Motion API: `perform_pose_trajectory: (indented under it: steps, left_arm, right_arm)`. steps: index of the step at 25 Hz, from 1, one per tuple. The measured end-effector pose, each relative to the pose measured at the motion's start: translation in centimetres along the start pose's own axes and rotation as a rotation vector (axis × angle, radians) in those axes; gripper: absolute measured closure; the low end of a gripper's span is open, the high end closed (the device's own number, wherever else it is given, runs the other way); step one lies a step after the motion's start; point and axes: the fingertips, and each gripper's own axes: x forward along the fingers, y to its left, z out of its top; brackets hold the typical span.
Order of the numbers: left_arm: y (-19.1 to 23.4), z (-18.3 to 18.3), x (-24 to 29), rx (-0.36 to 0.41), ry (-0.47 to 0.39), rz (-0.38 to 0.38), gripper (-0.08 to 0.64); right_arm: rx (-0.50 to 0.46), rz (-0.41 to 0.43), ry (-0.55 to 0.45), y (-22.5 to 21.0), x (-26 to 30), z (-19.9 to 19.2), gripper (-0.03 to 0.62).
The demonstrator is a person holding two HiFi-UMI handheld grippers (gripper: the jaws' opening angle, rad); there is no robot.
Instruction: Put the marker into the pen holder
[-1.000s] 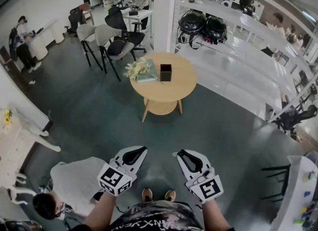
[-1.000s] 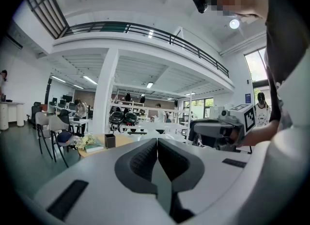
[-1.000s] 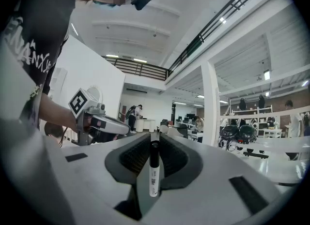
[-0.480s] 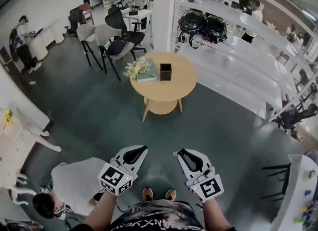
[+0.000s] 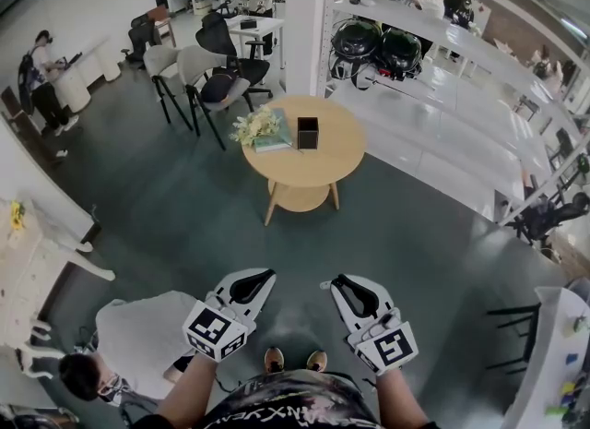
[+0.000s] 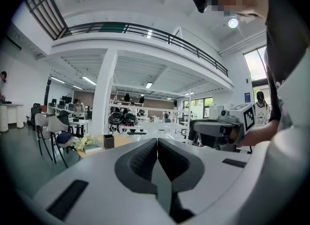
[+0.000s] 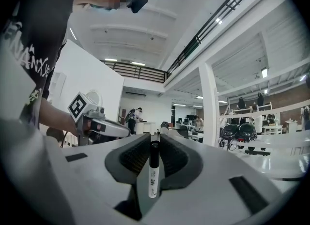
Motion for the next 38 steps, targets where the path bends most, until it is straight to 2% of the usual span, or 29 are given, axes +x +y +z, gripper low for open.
perform_pose_trajectory:
  steps: [11,16,22,28,35,38]
  left_arm:
    - [-1.6,0.1,0.0,0.014,0.002,0.018,0.538]
    - [-3.6,-0.3,0.8,0.015,-0.002,0.022,0.538]
    - [-6.4,-1.0,1.9,0.043,0.004,0.022,0.538]
    - [-8.7,-1.2,2.9,0.049,-0.001,0.017,0.538]
    - [-10.0,-1.2,3.6,0.057,0.002,0.004,0.538]
    - [-9.8,-1.4,3.9,0.058,0.004,0.005,0.538]
  right_arm:
    - [-0.017,-0.003,-0.046,-0.6,-1.4,0.3,0.529]
    - [-0.005,0.023,-0.022,-1.0,-3.3,-0.5,0.528]
    - [-0.033,0.018,-0.068,-2.3,-5.6,-0.9,0.528]
    - [-0.026,0.033,-0.051,-2.9,-7.6,-1.6,0.528]
    - [-0.045,0.018,-0.094,-3.3,-8.6,-1.1,0.528]
    - [-0.033,0.029,-0.073,-3.3,-8.4,-1.6,0.528]
